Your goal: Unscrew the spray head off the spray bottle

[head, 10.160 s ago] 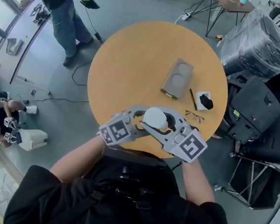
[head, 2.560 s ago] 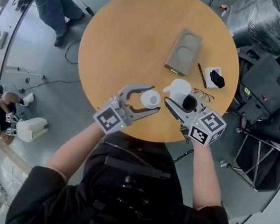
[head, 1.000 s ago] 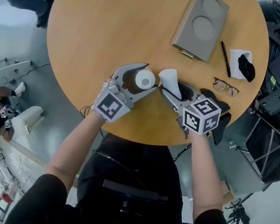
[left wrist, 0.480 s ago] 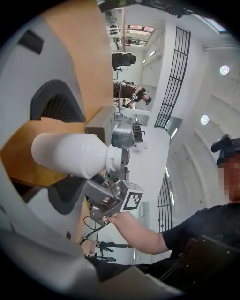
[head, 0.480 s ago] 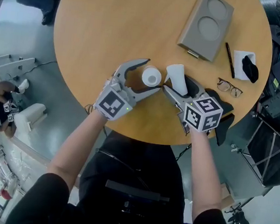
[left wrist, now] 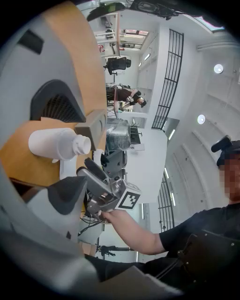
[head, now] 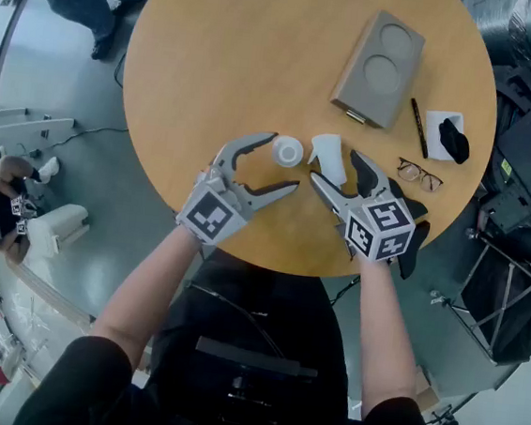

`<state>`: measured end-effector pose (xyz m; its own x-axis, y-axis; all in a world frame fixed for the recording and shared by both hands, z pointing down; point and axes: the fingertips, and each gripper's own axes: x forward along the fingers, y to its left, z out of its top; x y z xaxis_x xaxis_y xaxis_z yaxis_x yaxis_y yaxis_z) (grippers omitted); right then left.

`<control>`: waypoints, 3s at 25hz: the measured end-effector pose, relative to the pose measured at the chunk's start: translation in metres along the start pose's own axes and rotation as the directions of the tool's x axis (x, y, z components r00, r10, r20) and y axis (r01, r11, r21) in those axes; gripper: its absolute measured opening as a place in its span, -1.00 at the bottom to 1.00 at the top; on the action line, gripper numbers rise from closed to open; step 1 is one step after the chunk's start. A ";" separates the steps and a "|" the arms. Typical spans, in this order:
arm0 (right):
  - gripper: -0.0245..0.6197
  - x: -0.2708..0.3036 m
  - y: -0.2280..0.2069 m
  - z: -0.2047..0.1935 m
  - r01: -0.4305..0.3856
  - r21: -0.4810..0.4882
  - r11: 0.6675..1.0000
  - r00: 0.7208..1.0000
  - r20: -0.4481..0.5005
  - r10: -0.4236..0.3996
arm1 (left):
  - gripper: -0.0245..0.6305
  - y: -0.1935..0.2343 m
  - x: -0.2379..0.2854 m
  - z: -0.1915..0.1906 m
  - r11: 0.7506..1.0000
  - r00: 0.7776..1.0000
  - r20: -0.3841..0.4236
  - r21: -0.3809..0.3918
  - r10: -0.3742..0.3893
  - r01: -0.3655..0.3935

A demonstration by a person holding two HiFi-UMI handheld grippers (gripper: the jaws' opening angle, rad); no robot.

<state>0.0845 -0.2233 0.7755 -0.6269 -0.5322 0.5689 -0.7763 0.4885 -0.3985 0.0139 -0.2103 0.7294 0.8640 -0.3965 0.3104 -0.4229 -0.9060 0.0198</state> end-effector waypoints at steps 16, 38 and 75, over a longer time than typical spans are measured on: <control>-0.05 -0.183 0.194 0.143 -0.308 -0.349 0.885 0.848 0.321 0.422 | 0.02 -0.074 -0.103 0.203 0.987 0.982 0.174 -0.129 -0.071 0.094; -0.93 -0.307 0.268 0.205 -0.286 -0.398 0.872 0.779 0.434 0.453 | -0.91 -0.134 -0.186 0.327 0.998 0.978 0.207 -0.061 -0.015 0.028; -0.94 -0.313 0.305 0.212 -0.264 -0.498 0.826 0.813 0.345 0.468 | -0.91 -0.148 -0.193 0.346 0.998 0.980 0.197 0.056 -0.028 0.017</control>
<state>0.0300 -0.0549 0.3235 -0.8962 -0.4429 0.0278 -0.4428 0.8884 -0.1210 0.0041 -0.0510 0.3380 0.9125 -0.3922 0.1160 -0.3917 -0.9197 -0.0280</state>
